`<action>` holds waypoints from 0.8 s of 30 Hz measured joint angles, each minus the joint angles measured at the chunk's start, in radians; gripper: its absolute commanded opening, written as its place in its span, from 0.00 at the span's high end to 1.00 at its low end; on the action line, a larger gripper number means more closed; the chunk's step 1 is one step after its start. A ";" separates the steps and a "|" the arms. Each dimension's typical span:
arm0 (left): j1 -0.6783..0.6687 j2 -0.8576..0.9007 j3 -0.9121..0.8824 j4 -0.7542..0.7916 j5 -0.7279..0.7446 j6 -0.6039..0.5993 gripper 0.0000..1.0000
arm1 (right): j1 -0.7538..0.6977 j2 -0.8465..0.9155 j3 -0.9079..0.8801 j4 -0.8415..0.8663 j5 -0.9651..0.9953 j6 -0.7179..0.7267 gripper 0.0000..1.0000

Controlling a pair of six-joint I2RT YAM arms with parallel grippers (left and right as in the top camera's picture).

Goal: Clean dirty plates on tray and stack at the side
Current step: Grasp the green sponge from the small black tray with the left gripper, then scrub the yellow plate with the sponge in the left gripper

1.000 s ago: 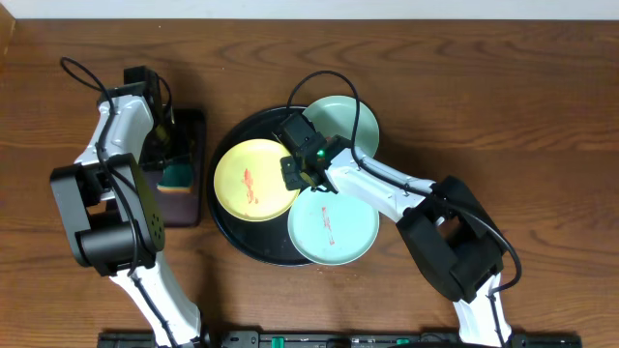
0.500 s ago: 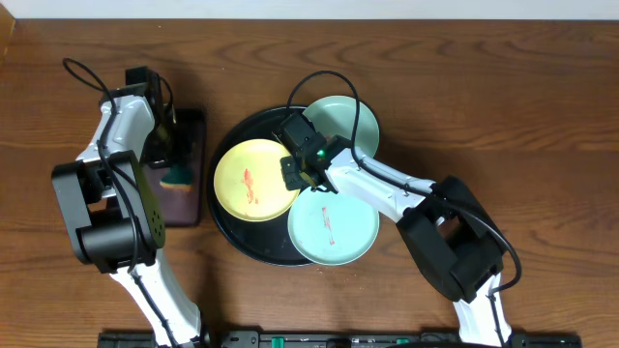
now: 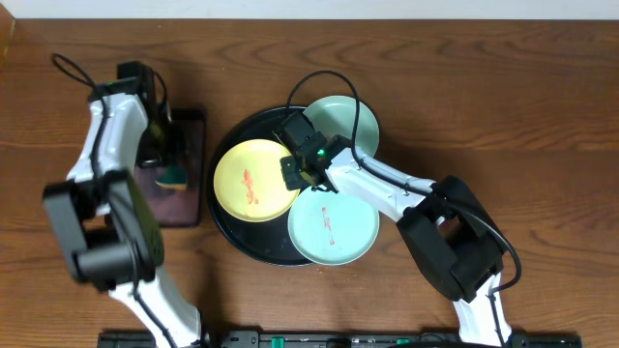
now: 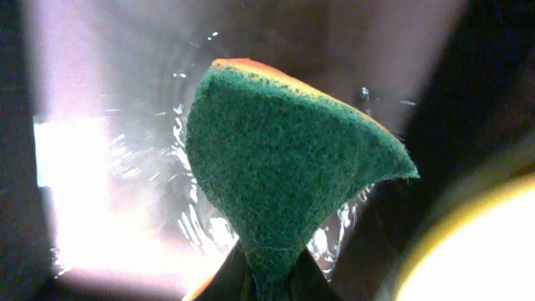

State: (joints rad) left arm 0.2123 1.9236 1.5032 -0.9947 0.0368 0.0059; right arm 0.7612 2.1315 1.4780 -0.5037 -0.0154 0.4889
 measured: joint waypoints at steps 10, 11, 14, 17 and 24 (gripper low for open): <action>-0.084 -0.206 0.019 -0.092 0.109 -0.084 0.93 | -0.014 0.002 0.000 0.003 -0.052 -0.022 0.99; -0.102 -0.203 0.001 -0.085 0.114 -0.099 0.93 | -0.014 0.002 0.000 0.003 -0.054 -0.023 0.99; -0.166 -0.195 -0.083 -0.040 0.122 -0.161 0.93 | -0.014 0.002 0.000 0.003 -0.057 -0.026 0.99; -0.232 -0.192 -0.195 0.064 0.123 -0.245 0.93 | -0.014 0.002 0.000 0.003 -0.059 -0.026 0.99; -0.330 -0.190 -0.438 0.304 0.058 -0.475 0.93 | -0.014 0.002 0.000 0.003 -0.061 -0.026 0.99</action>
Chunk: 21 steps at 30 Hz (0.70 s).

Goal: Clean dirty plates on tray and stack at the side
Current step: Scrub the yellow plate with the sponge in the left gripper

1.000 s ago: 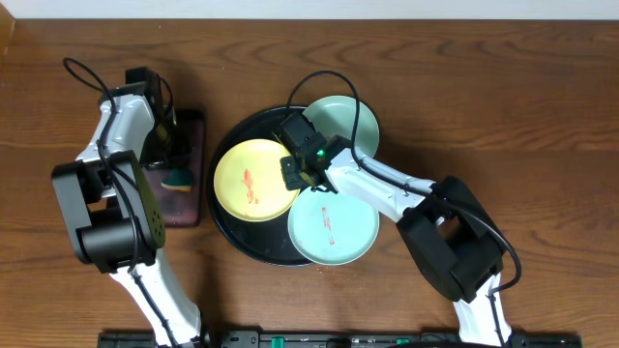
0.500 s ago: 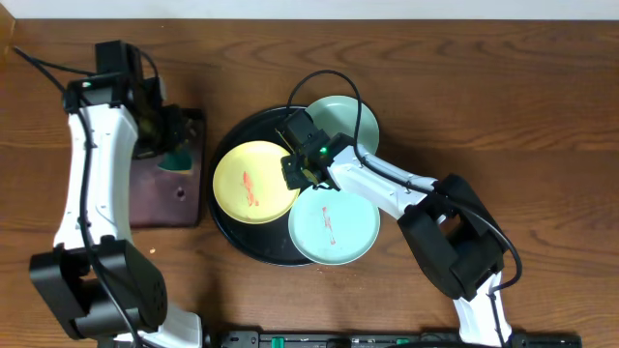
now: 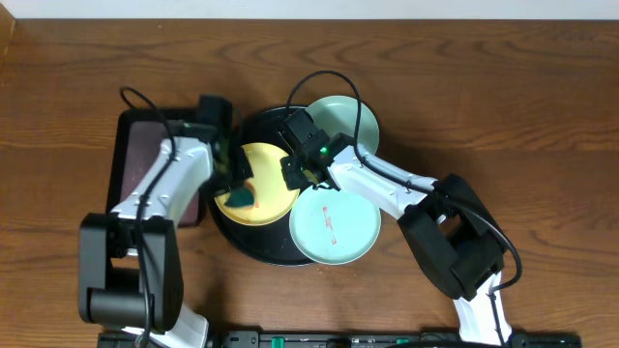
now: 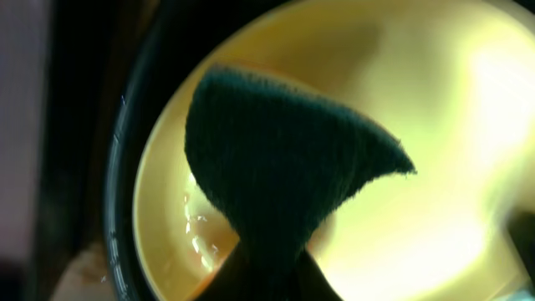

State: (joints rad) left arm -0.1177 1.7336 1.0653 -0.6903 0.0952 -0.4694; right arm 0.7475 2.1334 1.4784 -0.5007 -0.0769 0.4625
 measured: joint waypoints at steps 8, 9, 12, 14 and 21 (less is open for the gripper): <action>-0.029 0.000 -0.058 0.093 0.013 -0.044 0.93 | 0.000 0.000 0.000 0.000 -0.005 0.000 0.99; -0.029 0.000 -0.060 0.111 0.040 -0.026 0.93 | 0.000 0.000 0.000 0.000 -0.005 0.000 0.99; -0.033 0.000 -0.061 0.171 0.132 0.018 0.93 | 0.000 0.000 0.000 0.000 -0.005 0.000 0.99; -0.039 0.000 -0.061 0.204 0.163 0.034 0.93 | 0.000 0.000 0.000 0.000 -0.005 0.000 0.99; -0.048 0.000 -0.061 0.212 -0.003 0.002 0.93 | 0.000 0.000 0.000 0.000 -0.005 0.000 0.99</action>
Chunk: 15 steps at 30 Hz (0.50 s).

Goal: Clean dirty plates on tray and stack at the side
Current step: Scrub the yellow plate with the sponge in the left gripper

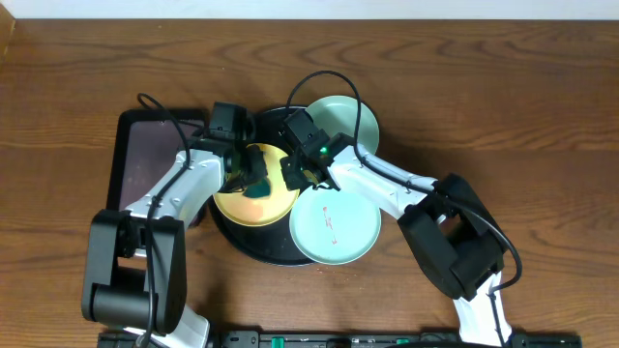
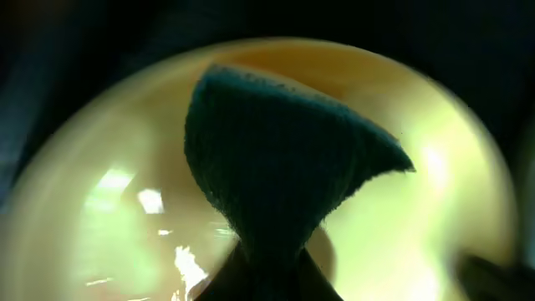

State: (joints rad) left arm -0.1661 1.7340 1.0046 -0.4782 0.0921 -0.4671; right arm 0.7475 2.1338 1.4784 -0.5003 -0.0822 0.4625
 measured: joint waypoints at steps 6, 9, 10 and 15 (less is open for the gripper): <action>-0.004 0.000 0.000 -0.093 -0.182 -0.080 0.93 | 0.001 0.001 0.000 0.003 -0.016 0.000 0.99; -0.006 0.000 0.004 -0.149 -0.166 -0.087 0.93 | 0.001 0.003 0.000 0.008 -0.023 0.000 0.99; -0.006 0.000 0.004 -0.161 -0.150 -0.082 0.93 | 0.001 0.003 0.000 0.010 -0.024 -0.001 0.99; 0.005 0.000 0.004 -0.181 0.017 0.022 0.93 | 0.003 0.003 0.000 0.007 -0.027 -0.008 0.99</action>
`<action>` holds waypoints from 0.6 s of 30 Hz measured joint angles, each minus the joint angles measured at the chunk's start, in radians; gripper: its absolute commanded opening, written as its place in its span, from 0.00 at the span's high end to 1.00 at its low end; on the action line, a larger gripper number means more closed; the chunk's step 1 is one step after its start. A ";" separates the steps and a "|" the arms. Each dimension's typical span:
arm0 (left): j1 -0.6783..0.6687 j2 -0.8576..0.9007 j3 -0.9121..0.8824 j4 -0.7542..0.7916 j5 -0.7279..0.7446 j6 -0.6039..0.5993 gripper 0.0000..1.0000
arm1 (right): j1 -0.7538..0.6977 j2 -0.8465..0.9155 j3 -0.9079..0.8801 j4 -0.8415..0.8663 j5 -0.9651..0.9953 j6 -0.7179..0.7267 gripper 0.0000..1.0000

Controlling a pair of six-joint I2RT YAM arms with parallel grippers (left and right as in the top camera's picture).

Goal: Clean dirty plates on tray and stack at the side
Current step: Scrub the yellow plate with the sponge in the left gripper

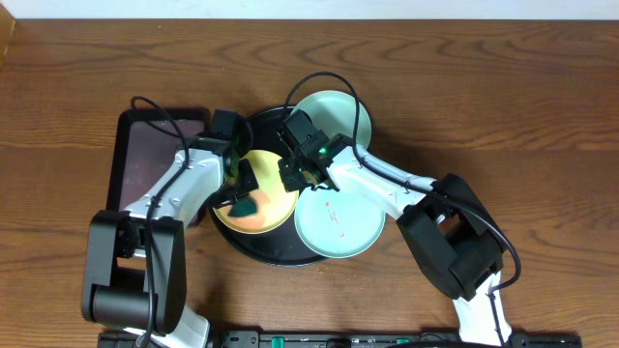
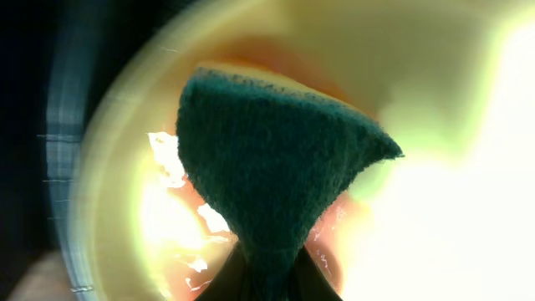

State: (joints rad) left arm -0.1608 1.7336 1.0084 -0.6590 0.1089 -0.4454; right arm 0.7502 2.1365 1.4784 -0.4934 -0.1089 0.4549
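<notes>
A yellow plate (image 1: 266,208) lies on the left half of the round black tray (image 1: 261,249). My left gripper (image 1: 240,196) is shut on a green sponge (image 2: 276,159) and presses it on the plate's lower left part, where wet orange-red smears show around the sponge (image 1: 242,206). My right gripper (image 1: 293,175) sits at the yellow plate's right rim and looks shut on it. A mint plate (image 1: 340,227) with a small red mark lies at the tray's front right. A second mint plate (image 1: 340,116) rests at the back right.
A dark rectangular tray (image 1: 145,155) lies on the wooden table left of the round tray, partly under my left arm. Cables loop over the round tray's back edge. Bare wood (image 1: 522,116) stretches to the right and far side.
My left gripper has moved the sponge from the middle of the yellow plate toward its lower left. The plate now shows wet orange smears. The right gripper has stayed at the rim.
My left gripper first held the sponge over the wet rectangular tray at the left, while the yellow plate showed a red stain. Then the sponge was on the plate's left side, later on its middle, and now on its lower left, with the stain smeared.
</notes>
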 measured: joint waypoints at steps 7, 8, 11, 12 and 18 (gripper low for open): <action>-0.004 0.000 -0.004 0.066 0.195 0.112 0.93 | 0.000 0.000 0.000 -0.001 0.000 -0.001 0.99; -0.006 0.000 -0.004 0.080 0.190 0.113 0.93 | 0.000 0.000 0.000 -0.001 0.000 -0.001 0.99; -0.010 0.000 -0.004 0.130 0.111 0.098 0.93 | 0.000 0.000 0.000 -0.001 0.000 -0.001 0.98; -0.011 0.000 -0.004 0.142 0.062 0.081 0.93 | 0.000 0.000 0.000 -0.002 0.000 -0.001 0.98; -0.018 0.000 -0.004 0.097 -0.201 -0.027 0.93 | 0.000 0.000 0.000 -0.003 -0.004 -0.001 0.98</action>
State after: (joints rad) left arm -0.1791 1.7336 1.0046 -0.5625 -0.0925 -0.4721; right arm 0.7502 2.1365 1.4784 -0.4961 -0.1127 0.4541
